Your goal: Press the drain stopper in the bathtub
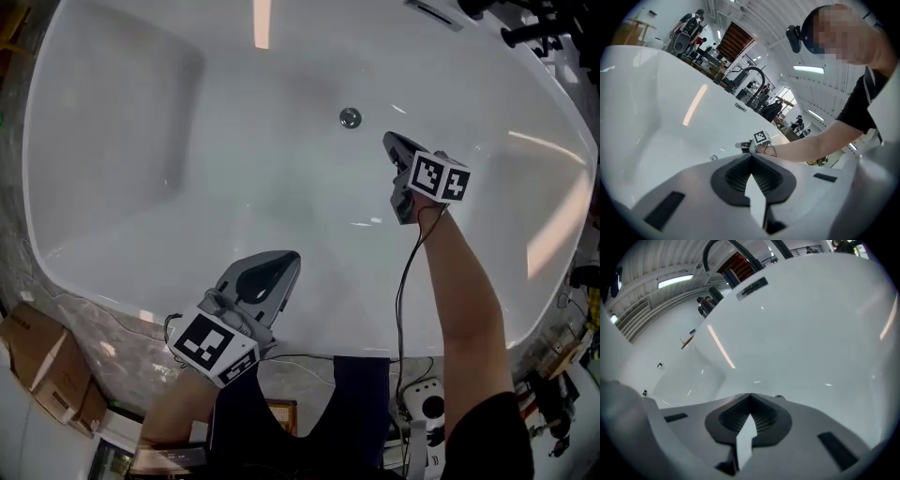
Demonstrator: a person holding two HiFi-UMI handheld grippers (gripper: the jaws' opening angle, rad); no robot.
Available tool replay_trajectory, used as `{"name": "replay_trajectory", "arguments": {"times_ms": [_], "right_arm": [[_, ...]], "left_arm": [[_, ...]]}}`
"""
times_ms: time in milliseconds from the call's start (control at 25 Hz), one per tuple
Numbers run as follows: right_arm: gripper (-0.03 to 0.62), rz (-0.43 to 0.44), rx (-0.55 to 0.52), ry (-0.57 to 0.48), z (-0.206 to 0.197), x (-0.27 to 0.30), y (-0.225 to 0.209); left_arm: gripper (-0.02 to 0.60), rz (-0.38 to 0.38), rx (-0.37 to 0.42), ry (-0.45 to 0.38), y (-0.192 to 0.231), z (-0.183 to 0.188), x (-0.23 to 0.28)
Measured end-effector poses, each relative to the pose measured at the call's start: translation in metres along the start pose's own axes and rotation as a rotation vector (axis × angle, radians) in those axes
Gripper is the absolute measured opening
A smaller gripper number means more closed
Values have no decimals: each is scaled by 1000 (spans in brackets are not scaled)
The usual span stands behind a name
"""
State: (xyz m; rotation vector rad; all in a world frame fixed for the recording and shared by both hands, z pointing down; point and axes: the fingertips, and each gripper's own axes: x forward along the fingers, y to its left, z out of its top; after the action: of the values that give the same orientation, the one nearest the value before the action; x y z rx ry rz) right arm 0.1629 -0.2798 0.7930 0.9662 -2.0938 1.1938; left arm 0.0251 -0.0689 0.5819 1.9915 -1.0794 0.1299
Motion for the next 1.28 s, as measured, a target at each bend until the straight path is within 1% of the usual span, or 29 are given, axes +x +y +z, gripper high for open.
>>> {"name": "replay_trajectory", "arguments": {"times_ms": [120,360,440,520,680,840,960,1120,1280], "right_arm": [[15,-33,-6,34,-13,27,-17],[15,-84,-11,82,-35,66,-35],[15,-93,-20,99,-40,69,-39],[15,-101,-30,109,-41,69,-42],[15,-116,-35,108,-34,65,-48],[15,-140,-31,113,-42,74,-64],[15,-154,-42,132,-48,89,-77],[15,-167,-59,150,-48,109,-86],[15,-169,-61,168,-51,124,-89]], "left_arm": [[8,-15,1,-32,6,0,2],[8,-24,-39,-70,15,-2,3],[8,-28,-50,-71,11,-2,3],[8,-31,-43,-69,5,-1,0],[8,-23,-34,-58,-3,1,-6],[8,-7,-81,-67,1,-1,-10],[8,-14,-87,-81,1,4,-9],[8,-12,-83,-51,5,3,-7],[8,-11,-102,-12,8,-3,-5]]}}
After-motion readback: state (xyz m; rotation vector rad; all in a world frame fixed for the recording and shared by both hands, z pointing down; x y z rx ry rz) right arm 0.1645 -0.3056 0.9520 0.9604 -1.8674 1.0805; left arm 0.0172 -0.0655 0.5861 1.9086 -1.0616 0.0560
